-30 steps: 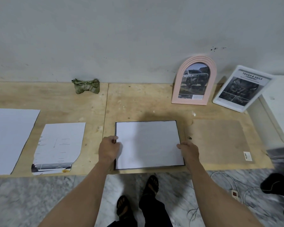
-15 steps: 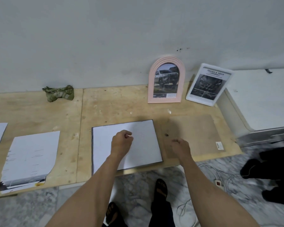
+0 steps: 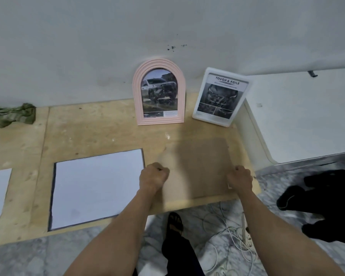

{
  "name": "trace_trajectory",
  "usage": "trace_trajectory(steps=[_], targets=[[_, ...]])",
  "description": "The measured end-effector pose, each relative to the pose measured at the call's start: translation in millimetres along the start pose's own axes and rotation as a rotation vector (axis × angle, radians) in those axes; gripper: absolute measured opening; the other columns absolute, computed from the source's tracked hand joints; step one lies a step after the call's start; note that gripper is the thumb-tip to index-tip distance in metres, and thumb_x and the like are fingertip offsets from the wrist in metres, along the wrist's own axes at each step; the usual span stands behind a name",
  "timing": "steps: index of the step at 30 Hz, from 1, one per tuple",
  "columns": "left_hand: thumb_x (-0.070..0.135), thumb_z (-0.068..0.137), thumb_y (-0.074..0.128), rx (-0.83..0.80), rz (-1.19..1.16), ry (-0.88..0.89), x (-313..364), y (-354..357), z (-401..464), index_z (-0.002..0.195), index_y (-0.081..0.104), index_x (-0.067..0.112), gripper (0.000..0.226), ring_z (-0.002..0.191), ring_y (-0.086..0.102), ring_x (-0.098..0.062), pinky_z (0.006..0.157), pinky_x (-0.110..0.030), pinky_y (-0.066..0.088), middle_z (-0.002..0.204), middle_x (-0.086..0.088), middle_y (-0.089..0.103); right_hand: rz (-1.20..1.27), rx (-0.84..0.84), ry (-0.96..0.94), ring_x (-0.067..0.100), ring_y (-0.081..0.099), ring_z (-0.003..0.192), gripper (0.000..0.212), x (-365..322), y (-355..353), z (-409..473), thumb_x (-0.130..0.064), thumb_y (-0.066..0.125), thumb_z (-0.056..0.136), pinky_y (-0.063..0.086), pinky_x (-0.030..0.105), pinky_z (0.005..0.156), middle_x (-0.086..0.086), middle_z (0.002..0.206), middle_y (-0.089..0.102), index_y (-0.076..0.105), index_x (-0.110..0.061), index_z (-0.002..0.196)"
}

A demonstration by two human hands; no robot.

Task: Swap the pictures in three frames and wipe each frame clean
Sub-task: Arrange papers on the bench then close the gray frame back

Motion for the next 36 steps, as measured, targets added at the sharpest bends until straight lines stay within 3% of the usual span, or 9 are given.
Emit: trace_trajectory(steps=[9,12,15,19,22,24,27,30,36], targets=[[0.029,0.089,0.057,0.141,-0.065,-0.202,2,14,-1,0.137,0.042,-0.006,0.062,0.128,0.042,-0.042,0.106,-0.044,0.038,0.138,-0.023,0.041,0.184,-0.049,0.025,0.032,0.055,0.101,0.033,14,7,14,-0.016,0.048,0.088,0.044,0.037,0.082,0.013,0.114,0.06,0.054,-0.008,0.119],[0.028,0.091,0.054,0.121,-0.218,-0.291,-6,6,2,0.129,0.053,-0.002,0.049,0.122,0.05,-0.039,0.102,-0.041,0.041,0.133,-0.02,0.052,0.274,-0.01,0.087,0.028,0.057,0.088,0.023,27,-1,16,-0.015,0.044,0.091,0.047,0.034,0.08,0.019,0.108,0.064,0.063,-0.002,0.096],[0.016,0.094,0.051,0.095,-0.291,-0.138,-3,-8,2,0.083,0.062,0.008,0.018,0.098,0.054,-0.033,0.093,-0.038,0.047,0.093,-0.008,0.063,0.513,0.021,0.161,0.025,0.057,0.071,0.011,43,-12,7,-0.01,0.053,0.088,0.052,0.03,0.066,0.018,0.095,0.065,0.062,-0.008,0.083],[0.011,0.09,0.054,0.069,-0.424,-0.024,-19,-43,-3,0.124,0.067,0.011,0.036,0.119,0.058,-0.026,0.097,-0.029,0.043,0.118,0.005,0.063,0.699,-0.012,0.177,0.027,0.061,0.066,0.017,35,-2,-23,0.003,0.055,0.078,0.047,0.031,0.054,0.019,0.089,0.069,0.07,-0.007,0.08],[0.014,0.071,0.053,0.044,-0.512,-0.015,-68,-81,7,0.114,0.075,0.019,0.048,0.117,0.063,-0.041,0.099,-0.047,0.051,0.119,-0.009,0.073,0.718,-0.007,0.136,0.03,0.064,0.073,0.021,5,22,-49,0.0,0.059,0.081,0.056,0.041,0.069,0.016,0.09,0.07,0.073,-0.009,0.094],[0.01,0.07,0.054,0.084,-0.556,-0.018,-118,-114,24,0.117,0.074,0.02,0.051,0.108,0.065,-0.045,0.091,-0.052,0.055,0.112,-0.017,0.074,0.684,-0.06,0.071,0.029,0.063,0.073,0.017,-27,50,-74,-0.001,0.06,0.083,0.056,0.039,0.066,0.016,0.091,0.069,0.071,-0.007,0.095],[0.001,0.075,0.058,0.154,-0.614,-0.043,-174,-173,9,0.124,0.069,0.011,0.052,0.067,0.059,-0.03,0.058,-0.027,0.049,0.086,-0.012,0.068,0.641,-0.14,-0.001,0.025,0.063,0.07,0.014,-72,102,-113,0.0,0.06,0.085,0.052,0.031,0.056,0.014,0.09,0.068,0.068,-0.01,0.09],[-0.01,0.08,0.054,0.205,-0.667,-0.074,-224,-209,-6,0.115,0.069,0.006,0.041,0.051,0.047,-0.02,0.041,-0.014,0.034,0.071,-0.008,0.062,0.588,-0.2,-0.056,0.027,0.066,0.076,0.02,-101,148,-146,0.0,0.055,0.086,0.059,0.041,0.07,0.011,0.089,0.07,0.066,-0.017,0.083],[-0.015,0.081,0.047,0.247,-0.693,-0.087,-270,-234,-20,0.096,0.075,0.009,0.04,0.036,0.035,-0.011,0.034,-0.014,0.023,0.052,-0.004,0.053,0.487,-0.236,-0.083,0.027,0.068,0.082,0.02,-119,192,-167,-0.006,0.054,0.084,0.059,0.046,0.077,0.008,0.089,0.071,0.067,-0.022,0.082]])
Point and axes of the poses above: each hand's wrist, its own z-axis towards the middle knuckle, its own y-axis out of the palm, x = y × z, the point moved 9 cm from there along z, towards the middle knuckle
